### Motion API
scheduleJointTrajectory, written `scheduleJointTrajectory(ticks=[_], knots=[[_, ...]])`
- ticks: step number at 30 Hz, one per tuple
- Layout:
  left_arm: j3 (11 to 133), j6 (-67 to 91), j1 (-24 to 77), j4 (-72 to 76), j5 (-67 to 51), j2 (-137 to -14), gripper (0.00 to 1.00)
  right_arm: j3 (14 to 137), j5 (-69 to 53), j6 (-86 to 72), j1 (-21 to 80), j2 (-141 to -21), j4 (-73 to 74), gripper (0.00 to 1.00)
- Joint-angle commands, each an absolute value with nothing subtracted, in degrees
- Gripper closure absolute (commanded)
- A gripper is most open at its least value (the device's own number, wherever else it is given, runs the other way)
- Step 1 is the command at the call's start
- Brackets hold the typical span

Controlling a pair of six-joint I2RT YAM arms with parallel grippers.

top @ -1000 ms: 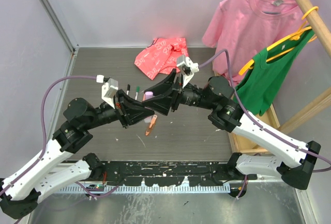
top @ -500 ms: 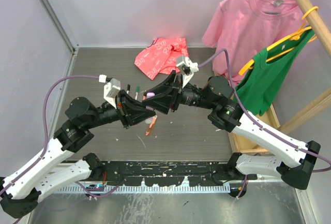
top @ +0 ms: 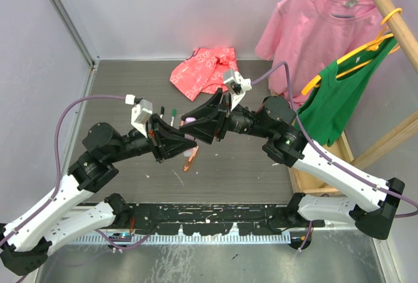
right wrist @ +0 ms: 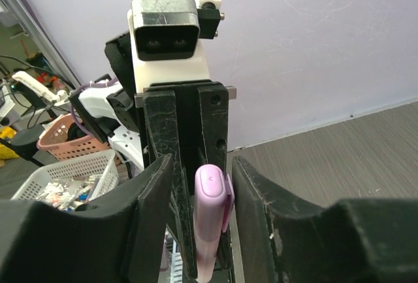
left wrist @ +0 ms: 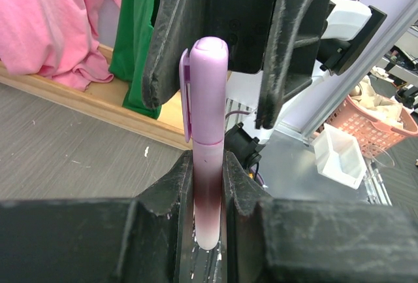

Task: Insert the pens into the pen caps
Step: Press the pen cap onto the pen.

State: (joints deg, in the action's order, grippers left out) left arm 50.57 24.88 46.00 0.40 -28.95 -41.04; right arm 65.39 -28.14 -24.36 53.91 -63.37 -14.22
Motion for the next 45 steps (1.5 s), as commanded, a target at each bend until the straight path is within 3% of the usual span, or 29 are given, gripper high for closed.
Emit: scheduleJointTrajectory(ticks=[1,8,15,20,27,45], knots=[[53.2,25.3,45.7,3.2,-30.1,-41.0,1.0,67.4,-27.3,-24.8,54.2,-61.9,-18.6,0.52],[53.1,25.3,45.7,3.2,-30.0,-40.9,1.0,67.4,-27.3,-24.7,54.2,-61.9,-18.6,0.59],[53.5,25.3,45.7,3.1,-29.8,-40.9,1.0,67.1,-27.9,-24.4,54.2,-62.4,-17.8,0.79],[53.7,25.3,45.7,3.6,-28.0,-40.0,1.0,67.2,-29.7,-22.6,54.2,-62.4,-16.3,0.99],[56.0,24.8,45.7,2.0,-24.7,-38.7,1.0,67.1,-33.8,-20.6,54.6,-63.3,-12.4,1.0],[64.3,25.7,45.6,5.1,-24.4,-39.4,1.0,57.3,-25.8,-15.9,65.0,-62.8,-6.5,1.0]])
